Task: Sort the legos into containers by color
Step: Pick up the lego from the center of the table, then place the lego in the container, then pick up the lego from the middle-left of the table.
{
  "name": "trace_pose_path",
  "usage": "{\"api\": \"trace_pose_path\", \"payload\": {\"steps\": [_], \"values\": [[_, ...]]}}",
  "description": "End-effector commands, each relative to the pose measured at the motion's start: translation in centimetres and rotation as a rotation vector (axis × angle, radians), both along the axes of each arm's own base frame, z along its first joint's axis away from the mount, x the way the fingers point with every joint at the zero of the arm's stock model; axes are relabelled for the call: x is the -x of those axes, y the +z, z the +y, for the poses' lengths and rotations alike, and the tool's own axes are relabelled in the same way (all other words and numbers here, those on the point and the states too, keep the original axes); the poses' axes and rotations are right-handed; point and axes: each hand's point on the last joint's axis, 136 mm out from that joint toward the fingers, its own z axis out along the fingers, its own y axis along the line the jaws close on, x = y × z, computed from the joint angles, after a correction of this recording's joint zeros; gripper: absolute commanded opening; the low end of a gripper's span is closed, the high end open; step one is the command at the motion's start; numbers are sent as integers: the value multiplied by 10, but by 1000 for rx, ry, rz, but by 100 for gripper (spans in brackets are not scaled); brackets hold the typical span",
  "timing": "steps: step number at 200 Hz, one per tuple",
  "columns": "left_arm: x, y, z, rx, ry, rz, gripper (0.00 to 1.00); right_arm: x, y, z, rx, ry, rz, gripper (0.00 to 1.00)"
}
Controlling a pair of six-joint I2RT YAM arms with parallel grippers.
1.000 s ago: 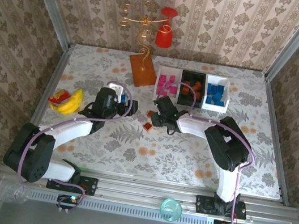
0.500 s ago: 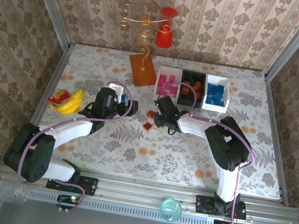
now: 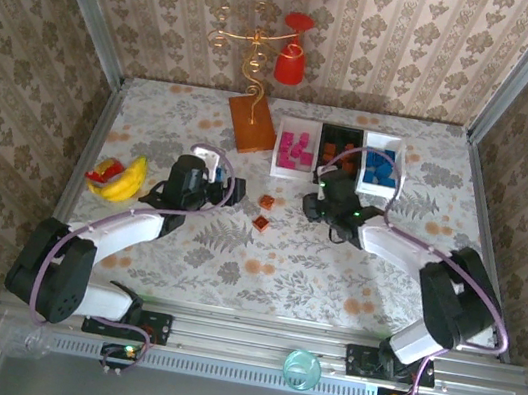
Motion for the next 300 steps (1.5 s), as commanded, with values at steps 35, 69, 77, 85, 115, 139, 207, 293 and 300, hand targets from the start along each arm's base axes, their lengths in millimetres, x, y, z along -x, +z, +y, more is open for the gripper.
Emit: {"api": "trace_pose_path", "payload": {"steps": [35,69,77,85,115,139,207,293,300], "values": [[3,7,-25,19,-75,-19,86,-23,62,-18,-237,-37,-92,23],[7,10,-33,22,-100,-25,86,-57,57,-39,-263,-101,-54,23],[8,12,-35,25,-103,-29,86,-66,55,-42,-274,-114,-42,22],[9,13,-35,24,-106,-33,86,-74,55,-45,-285,-128,-37,23],[10,18,-34,25,-103,-43,86,-106,49,-51,-283,-168,-16,23],[11,21,-33,22,-100,-52,86,-133,36,-57,-253,-204,7,24],[12,25,-28,10,-86,-66,86,-170,27,-58,-261,-227,56,51],[-7,10,28,-47,109,-30,87,-20,39,43,-185,111,-38,68],[-10,7,36,-55,134,-19,87,-11,38,52,-171,134,-44,69]]}}
